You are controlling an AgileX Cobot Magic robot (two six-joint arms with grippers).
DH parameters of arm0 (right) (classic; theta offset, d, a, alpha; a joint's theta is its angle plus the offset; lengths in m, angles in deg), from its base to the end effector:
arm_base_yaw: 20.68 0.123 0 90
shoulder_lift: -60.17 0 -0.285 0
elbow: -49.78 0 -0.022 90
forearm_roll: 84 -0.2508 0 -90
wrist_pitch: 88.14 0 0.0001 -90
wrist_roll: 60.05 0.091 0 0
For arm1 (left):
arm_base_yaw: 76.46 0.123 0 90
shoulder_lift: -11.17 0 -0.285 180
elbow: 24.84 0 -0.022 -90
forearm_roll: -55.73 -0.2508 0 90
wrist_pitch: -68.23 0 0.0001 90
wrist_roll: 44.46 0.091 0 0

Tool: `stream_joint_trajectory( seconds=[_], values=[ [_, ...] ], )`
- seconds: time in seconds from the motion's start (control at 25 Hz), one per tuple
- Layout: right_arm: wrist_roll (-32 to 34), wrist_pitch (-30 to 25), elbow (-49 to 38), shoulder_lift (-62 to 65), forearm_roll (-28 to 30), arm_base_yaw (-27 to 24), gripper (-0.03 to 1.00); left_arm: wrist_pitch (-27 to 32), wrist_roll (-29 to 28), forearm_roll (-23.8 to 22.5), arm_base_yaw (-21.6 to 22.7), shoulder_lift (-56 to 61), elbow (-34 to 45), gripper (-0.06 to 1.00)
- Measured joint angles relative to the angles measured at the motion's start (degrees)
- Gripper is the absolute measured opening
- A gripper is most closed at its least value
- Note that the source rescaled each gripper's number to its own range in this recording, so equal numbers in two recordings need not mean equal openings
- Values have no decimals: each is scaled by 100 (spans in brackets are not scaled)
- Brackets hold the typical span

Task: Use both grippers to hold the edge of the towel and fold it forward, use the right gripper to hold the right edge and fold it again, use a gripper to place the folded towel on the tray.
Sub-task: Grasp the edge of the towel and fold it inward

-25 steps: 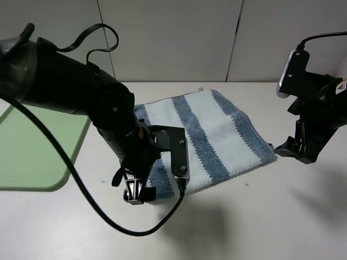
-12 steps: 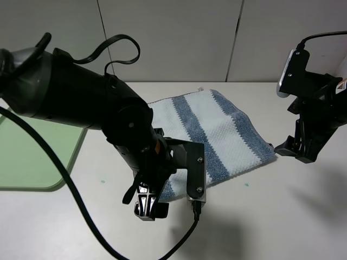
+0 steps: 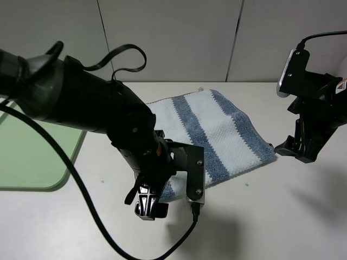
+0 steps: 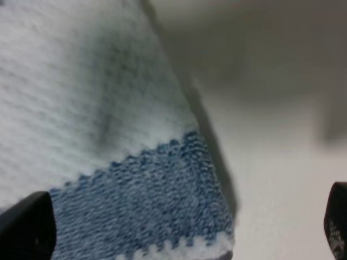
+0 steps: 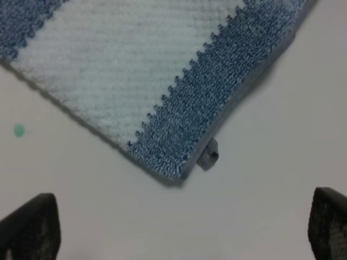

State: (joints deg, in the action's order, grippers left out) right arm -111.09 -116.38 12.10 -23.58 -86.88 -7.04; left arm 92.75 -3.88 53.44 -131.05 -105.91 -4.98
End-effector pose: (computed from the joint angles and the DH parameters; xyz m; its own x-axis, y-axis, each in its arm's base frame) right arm 0.2331 0.0588 0.2157 -0.3703 -0.8604 -0.3503 -0.7920 0.4894 -0.3650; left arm 0.2017 -0.2811 0.1222 0.1463 0.9637 -0.2234 0.9692 -0.0944 0.2272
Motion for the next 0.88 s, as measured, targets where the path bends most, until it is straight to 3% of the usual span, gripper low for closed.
stream_joint_trajectory(
  seconds=[0.48,0.88],
  values=[
    [0,55,0,0,0,0,100,-178,-32,-23,0,-576,-152,99],
    [0,61,0,0,0,0,100,-160,-56,-98,0,-578,-152,92]
  ],
)
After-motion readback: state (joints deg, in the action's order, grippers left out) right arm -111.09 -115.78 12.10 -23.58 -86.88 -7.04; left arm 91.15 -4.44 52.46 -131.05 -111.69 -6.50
